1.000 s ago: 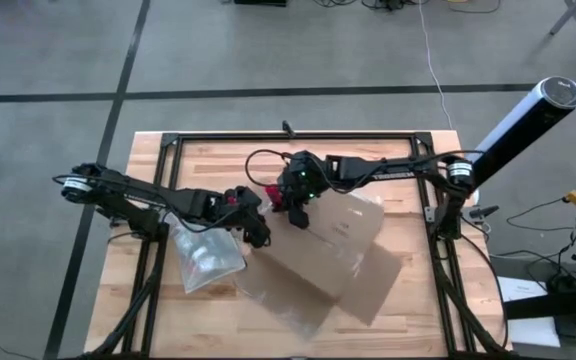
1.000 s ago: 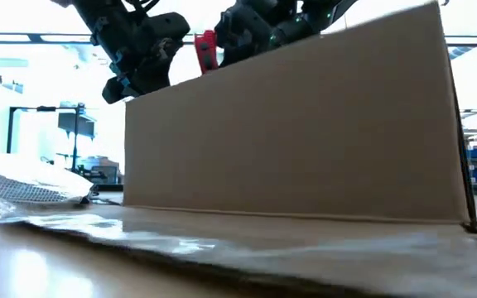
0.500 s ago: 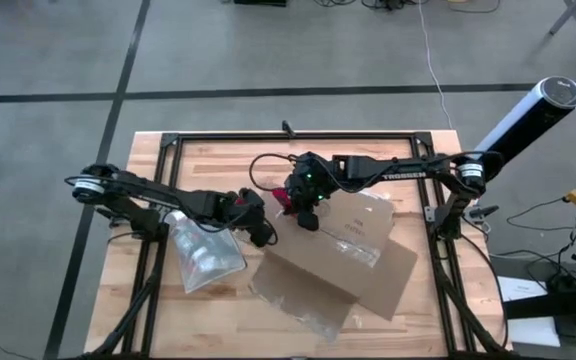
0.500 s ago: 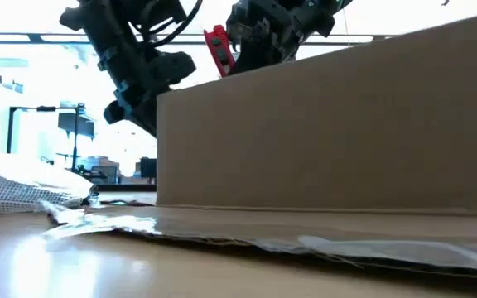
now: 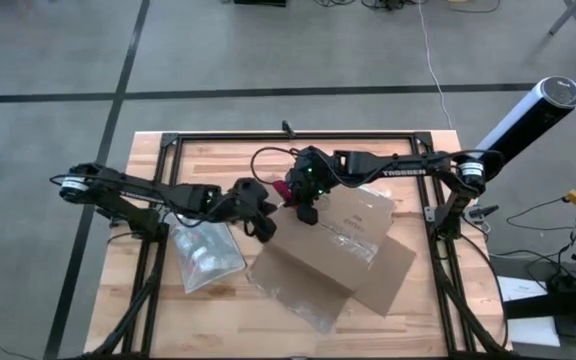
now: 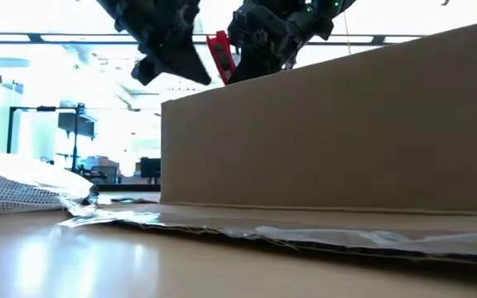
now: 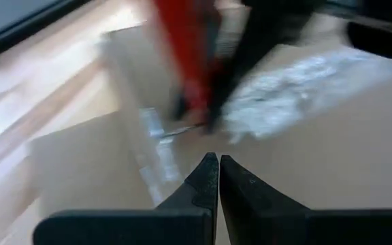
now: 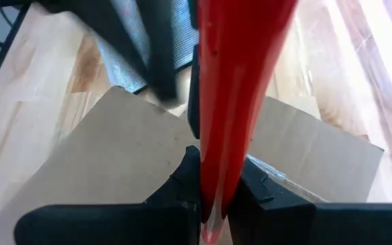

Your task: Unpack boxes

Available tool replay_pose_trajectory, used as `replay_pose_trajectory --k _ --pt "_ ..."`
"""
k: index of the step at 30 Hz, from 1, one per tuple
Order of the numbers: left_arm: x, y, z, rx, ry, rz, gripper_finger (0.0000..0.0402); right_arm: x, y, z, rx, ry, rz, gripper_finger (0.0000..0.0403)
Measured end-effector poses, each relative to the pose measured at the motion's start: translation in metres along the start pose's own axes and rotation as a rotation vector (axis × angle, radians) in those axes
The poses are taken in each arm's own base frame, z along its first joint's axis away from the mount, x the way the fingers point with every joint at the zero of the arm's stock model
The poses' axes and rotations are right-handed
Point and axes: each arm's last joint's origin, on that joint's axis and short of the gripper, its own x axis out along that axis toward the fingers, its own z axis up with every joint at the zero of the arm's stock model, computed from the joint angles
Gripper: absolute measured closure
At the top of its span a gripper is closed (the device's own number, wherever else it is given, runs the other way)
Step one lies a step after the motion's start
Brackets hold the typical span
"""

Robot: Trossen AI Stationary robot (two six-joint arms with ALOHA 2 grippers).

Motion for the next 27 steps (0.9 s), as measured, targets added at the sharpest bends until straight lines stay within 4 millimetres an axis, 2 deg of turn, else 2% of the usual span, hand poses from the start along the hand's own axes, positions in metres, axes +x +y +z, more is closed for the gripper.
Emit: replay_pose_trajectory --k 3,8,14,21,27 --pt "0.004 -0.005 0.002 0.041 -0.012 -0.073 0.0401 -0.001 -0.005 0.001 0.004 -0.014 -0.022 0.0386" --pt "0.014 -0.007 -0.004 0.054 0.032 -0.081 0.0395 -0.005 -0.015 0.003 0.018 -0.046 -0.057 0.0386" --pt "0.026 -0.006 -0.008 0.059 0.053 -0.071 0.0358 -0.007 -0.023 0.003 0.105 -0.059 -0.072 0.0386" --pt "0.045 0.001 -0.009 -0.028 0.077 -0.026 0.0299 -0.005 -0.017 0.002 0.211 -0.043 -0.132 0.0386" --pt "0.055 0.003 -0.011 -0.091 0.086 -0.007 0.0275 -0.004 -0.007 0.001 0.243 -0.007 -0.204 0.0386"
